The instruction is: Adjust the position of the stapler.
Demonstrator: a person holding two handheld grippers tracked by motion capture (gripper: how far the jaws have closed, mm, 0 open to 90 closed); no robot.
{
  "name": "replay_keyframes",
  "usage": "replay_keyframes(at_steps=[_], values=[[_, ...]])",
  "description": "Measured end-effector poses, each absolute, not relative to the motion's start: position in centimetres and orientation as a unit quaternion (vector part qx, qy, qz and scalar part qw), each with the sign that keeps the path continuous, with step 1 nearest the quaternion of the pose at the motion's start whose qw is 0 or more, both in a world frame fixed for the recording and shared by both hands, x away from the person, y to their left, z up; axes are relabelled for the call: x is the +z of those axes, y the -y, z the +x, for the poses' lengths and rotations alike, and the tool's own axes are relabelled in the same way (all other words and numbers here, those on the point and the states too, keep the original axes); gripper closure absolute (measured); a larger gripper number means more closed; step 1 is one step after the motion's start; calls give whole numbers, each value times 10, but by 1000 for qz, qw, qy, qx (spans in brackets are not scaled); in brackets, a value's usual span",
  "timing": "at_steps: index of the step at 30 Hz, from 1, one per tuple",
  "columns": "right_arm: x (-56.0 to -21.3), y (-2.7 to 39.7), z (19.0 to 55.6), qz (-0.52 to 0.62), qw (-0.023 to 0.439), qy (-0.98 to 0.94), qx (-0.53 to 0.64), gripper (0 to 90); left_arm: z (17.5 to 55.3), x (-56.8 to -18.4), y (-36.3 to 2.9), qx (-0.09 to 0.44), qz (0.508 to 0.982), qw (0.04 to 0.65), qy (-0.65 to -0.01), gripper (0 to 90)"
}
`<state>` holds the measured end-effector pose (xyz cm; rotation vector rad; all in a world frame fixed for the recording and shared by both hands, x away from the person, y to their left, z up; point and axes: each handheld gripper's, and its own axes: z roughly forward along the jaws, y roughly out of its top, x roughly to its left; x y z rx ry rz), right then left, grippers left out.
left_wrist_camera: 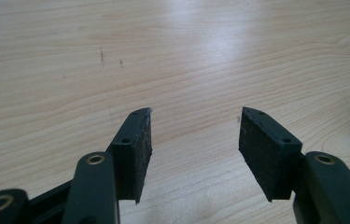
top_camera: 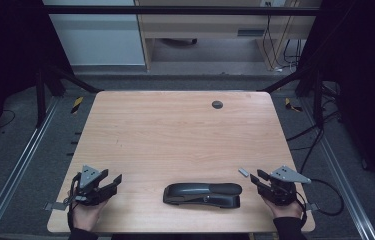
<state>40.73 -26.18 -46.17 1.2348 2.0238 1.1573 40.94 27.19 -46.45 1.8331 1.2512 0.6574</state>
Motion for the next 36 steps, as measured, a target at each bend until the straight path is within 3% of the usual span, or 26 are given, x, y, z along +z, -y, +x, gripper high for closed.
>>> replay_keyframes(at_steps=[9, 16, 30, 36], values=[[-456, 253, 405, 442, 238, -751, 429, 723, 404, -462, -270, 253, 730, 408, -487, 471], [-445, 251, 399, 429, 232, -749, 449, 792, 404, -462, -266, 244, 743, 407, -472, 556], [-427, 242, 392, 406, 229, -752, 466, 836, 403, -462, -267, 244, 743, 420, -459, 638], [-419, 240, 388, 397, 230, -752, 473, 873, 403, -462, -266, 259, 743, 417, -454, 611]])
